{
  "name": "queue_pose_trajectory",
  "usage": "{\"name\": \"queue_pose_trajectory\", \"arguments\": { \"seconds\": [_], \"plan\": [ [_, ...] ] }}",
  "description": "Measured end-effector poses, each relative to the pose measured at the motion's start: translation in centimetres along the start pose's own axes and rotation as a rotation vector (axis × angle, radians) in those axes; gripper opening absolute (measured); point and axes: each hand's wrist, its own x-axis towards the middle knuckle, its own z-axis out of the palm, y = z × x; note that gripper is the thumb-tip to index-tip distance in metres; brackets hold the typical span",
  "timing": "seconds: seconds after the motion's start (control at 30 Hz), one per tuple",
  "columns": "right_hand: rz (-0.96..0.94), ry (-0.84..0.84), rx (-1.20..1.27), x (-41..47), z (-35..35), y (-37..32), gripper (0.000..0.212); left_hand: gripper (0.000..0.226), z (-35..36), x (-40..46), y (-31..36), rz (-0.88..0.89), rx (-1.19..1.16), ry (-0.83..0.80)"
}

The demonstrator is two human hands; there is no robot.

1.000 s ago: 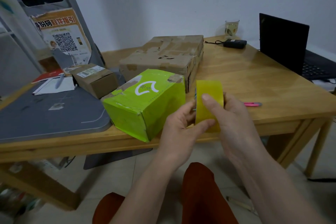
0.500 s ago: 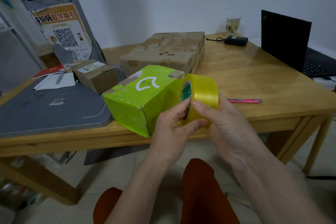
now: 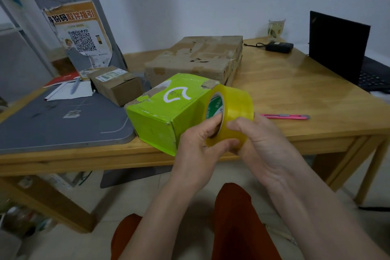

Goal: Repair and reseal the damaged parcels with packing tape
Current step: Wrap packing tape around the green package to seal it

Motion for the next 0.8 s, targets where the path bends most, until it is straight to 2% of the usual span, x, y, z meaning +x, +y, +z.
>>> {"name": "queue_pose_trajectory", "arguments": {
  "seconds": [0.1,0.27,0.4,0.63,0.73,0.8],
  "plan": [
    [-0.01,-0.03,0.027,0.0,0.1,-0.1,0.034,0.05,-0.2,0.0,0.0,-0.015,-0.01,-0.008],
    [-0.026,-0.088,0.055,-0.3,0.2,-0.3,0.044,0.049,-0.4,0.0,0.2,-0.018,0.008,-0.009],
    [0.002,-0.054,0.057,-0.5,0.3,-0.4,0.03,0.051,-0.4,-0.1,0.5,0.009,0.038,-0.005],
    [0.04,-0.12,0.101,-0.8,0.1,-0.7,0.037,0.051,-0.5,-0.2,1.2,0.012,0.025,-0.014],
    [0.07,-0.062,0.081,-0.4,0.1,-0.4,0.037,0.05,-0.3,-0.3,0.9,0.007,0.029,-0.012],
    [0.074,-0.001,0.09,-0.2,0.3,-0.1,0.045,0.05,-0.1,-0.3,0.7,0.001,0.052,-0.007]
  ]
}}
